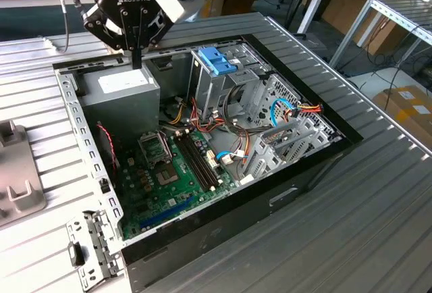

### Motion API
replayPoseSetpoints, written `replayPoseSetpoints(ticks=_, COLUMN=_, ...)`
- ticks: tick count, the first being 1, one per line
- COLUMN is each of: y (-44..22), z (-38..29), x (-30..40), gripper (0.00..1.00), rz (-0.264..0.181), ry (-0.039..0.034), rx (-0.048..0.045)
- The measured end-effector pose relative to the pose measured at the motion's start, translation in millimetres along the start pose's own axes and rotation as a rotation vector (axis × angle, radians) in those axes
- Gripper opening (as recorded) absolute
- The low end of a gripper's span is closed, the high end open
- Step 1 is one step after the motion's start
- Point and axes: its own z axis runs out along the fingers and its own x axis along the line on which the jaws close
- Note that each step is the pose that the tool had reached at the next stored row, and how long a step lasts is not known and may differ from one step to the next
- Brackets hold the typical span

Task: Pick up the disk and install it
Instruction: 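Reach for the disk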

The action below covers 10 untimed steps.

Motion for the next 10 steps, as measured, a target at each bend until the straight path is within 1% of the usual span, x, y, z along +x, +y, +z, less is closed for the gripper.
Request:
replayPoseSetpoints(ticks=3, y=-0.2, z=-0.1, x=3.1, gripper=0.1, rz=0.0, ry=0.0001, rx=0.0001)
replayPoseSetpoints(ticks=10, y=-0.5, z=-0.2, x=7.3, gripper=0.1, rz=0.0, ry=0.0, rx=0.0001)
